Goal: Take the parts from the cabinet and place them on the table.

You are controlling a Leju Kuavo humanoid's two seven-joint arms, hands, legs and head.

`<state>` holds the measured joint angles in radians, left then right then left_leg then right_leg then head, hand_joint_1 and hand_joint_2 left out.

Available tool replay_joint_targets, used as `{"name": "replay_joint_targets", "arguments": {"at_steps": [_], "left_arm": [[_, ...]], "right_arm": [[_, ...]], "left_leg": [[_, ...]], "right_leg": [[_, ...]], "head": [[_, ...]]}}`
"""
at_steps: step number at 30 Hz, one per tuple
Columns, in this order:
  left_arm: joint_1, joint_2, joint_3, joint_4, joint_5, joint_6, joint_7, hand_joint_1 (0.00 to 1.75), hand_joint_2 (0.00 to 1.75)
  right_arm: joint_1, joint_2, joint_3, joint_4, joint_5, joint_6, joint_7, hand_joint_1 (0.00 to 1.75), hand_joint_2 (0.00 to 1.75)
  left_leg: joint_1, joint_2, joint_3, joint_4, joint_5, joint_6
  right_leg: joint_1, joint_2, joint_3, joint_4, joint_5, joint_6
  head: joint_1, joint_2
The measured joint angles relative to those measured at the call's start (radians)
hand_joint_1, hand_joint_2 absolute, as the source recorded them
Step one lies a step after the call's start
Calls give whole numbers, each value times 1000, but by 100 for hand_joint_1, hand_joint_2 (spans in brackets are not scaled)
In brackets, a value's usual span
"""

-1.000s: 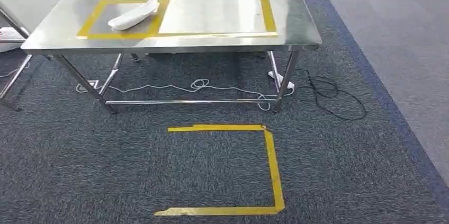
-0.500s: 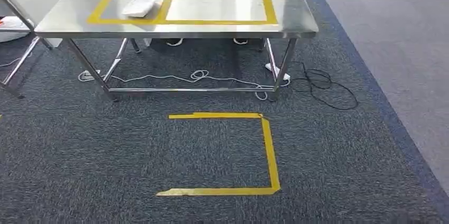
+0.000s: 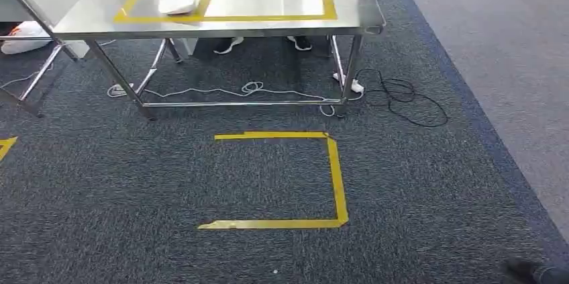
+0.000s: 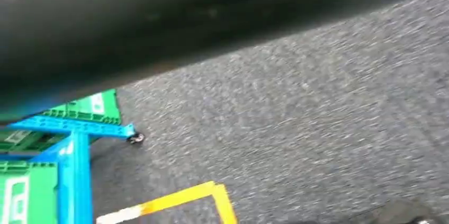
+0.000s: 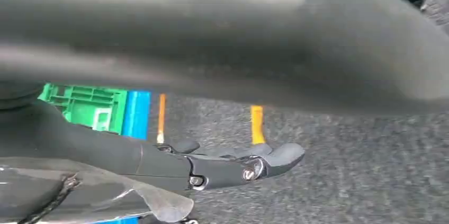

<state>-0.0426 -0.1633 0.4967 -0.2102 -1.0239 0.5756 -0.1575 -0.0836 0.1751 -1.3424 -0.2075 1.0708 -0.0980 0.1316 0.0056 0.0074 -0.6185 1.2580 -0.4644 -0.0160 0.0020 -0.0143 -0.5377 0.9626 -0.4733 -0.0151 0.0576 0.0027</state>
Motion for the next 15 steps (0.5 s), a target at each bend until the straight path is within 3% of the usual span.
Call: {"name": "replay_joint_targets", "arguments": {"at_steps": [1, 2, 3, 6, 7, 8, 10, 11, 12, 13, 15], "left_arm": [[0, 0, 0, 0, 0, -1, 0, 0, 0], [-2, 2, 0, 0, 0, -1, 0, 0, 0], [-3, 2, 1, 0, 0, -1, 0, 0, 0], [-9, 1, 2, 0, 0, -4, 5, 0, 0], [-8, 0, 2, 0, 0, -7, 6, 0, 0], [-6, -1, 2, 0, 1, -9, 9, 0, 0], [-5, -2, 3, 0, 1, -13, 9, 0, 0], [-5, -2, 3, 0, 1, -13, 9, 0, 0], [-4, -2, 4, 0, 1, -13, 9, 0, 0], [-4, -2, 5, 0, 1, -13, 9, 0, 0], [-3, -2, 6, 0, 1, -13, 9, 0, 0]], "right_arm": [[0, 0, 0, 0, 0, 0, 0, 0, 0], [0, 1, 0, 0, 0, 0, 0, 0, 0], [0, 1, 0, 0, 0, 0, 0, 0, 0], [-1, 1, 0, 0, -1, 0, -1, 0, 0], [0, 1, 0, 0, -2, -1, -4, 0, 0], [1, 1, 0, 0, -2, -1, -8, 0, 0], [2, 1, 0, 0, -2, -3, -16, 0, 0], [2, 1, 0, 0, -3, -4, -20, 0, 0], [4, 1, -1, -2, -3, -5, -24, 0, 0], [5, 1, -1, -2, -3, -7, -27, 0, 0], [5, 1, -1, -3, -3, -8, -29, 0, 0]], "left_leg": [[-2, 0, 64, -89, 1, 8], [-7, -1, 142, -196, -28, 21], [-10, -1, 190, -283, -55, 30], [-14, 0, 189, -318, -72, 42], [-3, 2, 184, -326, -60, 47], [-5, 3, 177, -326, -55, 55], [-8, 3, 162, -324, -44, 62], [-11, 4, 156, -323, -39, 63], [-13, 5, 149, -321, -34, 63], [-14, 5, 142, -318, -30, 62], [-13, 5, 130, -307, -28, 59]], "right_leg": [[1, 1, -9, 1, 10, 2], [1, 1, -16, 2, 18, 7], [5, 0, -22, 7, 25, 12], [4, -6, -39, 9, 44, 29], [4, -4, -52, 17, 39, 35], [4, 4, -67, 48, 6, 40], [-1, 9, -121, 197, -92, 46], [-3, 10, -144, 266, -126, 49], [-4, 10, -153, 307, -142, 52], [-4, 10, -141, 306, -133, 52], [-5, 10, -56, 183, -71, 52]], "head": [[0, 0], [1, 0], [0, 0], [0, 0], [3, 0], [2, 0], [5, 0], [5, 0], [5, 0], [5, 0], [5, 0]]}}
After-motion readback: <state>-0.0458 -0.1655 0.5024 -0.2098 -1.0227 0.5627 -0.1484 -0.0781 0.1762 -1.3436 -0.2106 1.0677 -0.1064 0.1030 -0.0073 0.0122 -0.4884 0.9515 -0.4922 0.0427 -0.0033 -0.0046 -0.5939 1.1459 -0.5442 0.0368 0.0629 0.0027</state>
